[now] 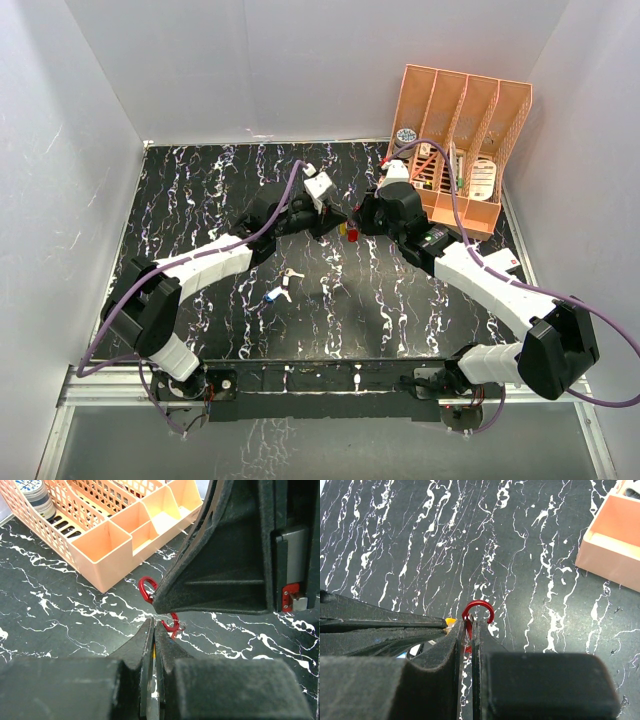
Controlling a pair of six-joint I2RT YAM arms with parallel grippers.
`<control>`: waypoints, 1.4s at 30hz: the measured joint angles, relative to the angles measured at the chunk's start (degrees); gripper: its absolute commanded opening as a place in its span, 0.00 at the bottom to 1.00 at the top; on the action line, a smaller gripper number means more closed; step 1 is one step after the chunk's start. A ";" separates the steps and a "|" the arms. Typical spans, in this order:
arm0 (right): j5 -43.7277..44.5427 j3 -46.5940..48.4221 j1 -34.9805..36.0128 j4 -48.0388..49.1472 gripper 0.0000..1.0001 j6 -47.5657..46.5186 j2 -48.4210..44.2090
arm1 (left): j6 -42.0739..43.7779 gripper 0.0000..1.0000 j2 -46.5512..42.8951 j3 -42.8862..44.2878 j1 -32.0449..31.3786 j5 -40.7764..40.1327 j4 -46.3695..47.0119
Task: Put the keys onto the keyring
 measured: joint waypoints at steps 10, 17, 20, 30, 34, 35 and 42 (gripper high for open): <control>0.04 0.00 0.07 0.00 0.00 0.31 0.00 | 0.44 0.00 0.00 0.46 -0.33 0.07 0.02; 0.09 0.00 0.07 0.00 0.00 0.31 0.00 | 1.05 0.00 0.00 0.46 -0.57 0.22 0.00; 0.09 0.00 0.07 0.00 0.00 0.31 0.00 | 1.20 0.00 -0.04 0.46 -0.72 0.46 0.00; 1.29 0.00 0.07 -0.02 0.00 0.07 0.00 | 1.36 0.01 -0.07 0.39 -0.85 -0.72 -0.02; 4.28 0.00 0.11 -0.81 0.00 0.33 -0.04 | -0.37 0.16 -1.68 -2.78 -0.94 -5.75 0.87; 4.90 0.00 0.09 -0.98 0.00 0.35 -0.07 | -0.96 0.17 -2.40 -4.15 -0.94 -7.04 0.87; 8.98 0.00 -0.52 -2.38 0.00 0.33 -0.81 | -6.56 0.22 -4.57 -10.40 -1.42 -12.31 -0.81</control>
